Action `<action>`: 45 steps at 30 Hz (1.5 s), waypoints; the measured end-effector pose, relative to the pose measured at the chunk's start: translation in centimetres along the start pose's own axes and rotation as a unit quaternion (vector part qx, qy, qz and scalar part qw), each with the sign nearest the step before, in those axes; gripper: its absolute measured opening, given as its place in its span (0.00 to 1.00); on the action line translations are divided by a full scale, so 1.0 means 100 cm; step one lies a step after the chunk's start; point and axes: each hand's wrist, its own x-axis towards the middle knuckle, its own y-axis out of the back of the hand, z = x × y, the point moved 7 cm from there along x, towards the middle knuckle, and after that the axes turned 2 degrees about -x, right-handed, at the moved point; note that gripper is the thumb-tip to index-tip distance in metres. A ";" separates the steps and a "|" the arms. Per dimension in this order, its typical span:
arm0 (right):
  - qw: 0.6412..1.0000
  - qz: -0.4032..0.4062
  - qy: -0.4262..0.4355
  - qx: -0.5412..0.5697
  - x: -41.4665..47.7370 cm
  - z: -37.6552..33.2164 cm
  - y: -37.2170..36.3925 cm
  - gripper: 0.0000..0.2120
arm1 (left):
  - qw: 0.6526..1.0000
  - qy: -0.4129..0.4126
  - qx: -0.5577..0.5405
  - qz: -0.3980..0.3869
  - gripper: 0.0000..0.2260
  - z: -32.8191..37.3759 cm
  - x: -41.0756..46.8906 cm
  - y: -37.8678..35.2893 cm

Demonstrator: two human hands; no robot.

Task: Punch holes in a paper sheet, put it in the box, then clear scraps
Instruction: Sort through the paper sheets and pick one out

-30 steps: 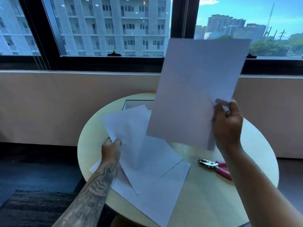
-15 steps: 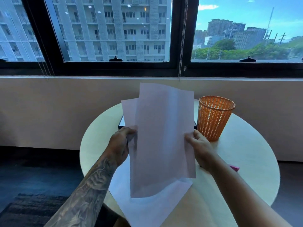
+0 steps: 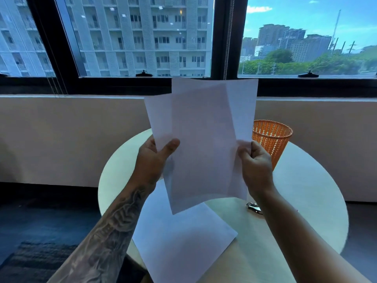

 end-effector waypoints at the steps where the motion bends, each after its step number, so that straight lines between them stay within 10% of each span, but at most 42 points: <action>1: 1.000 0.000 0.008 0.004 0.001 -0.004 -0.001 0.08 | 1.000 -0.010 0.010 0.013 0.11 0.002 0.002 0.002; 21: 0.993 -0.051 -0.047 0.094 -0.012 0.008 -0.018 0.13 | 0.999 -0.008 0.030 0.027 0.09 -0.015 0.000 0.003; 45: 0.992 -0.095 -0.065 -0.047 -0.014 0.039 -0.038 0.15 | 0.998 0.037 0.041 0.038 0.04 -0.052 -0.004 0.017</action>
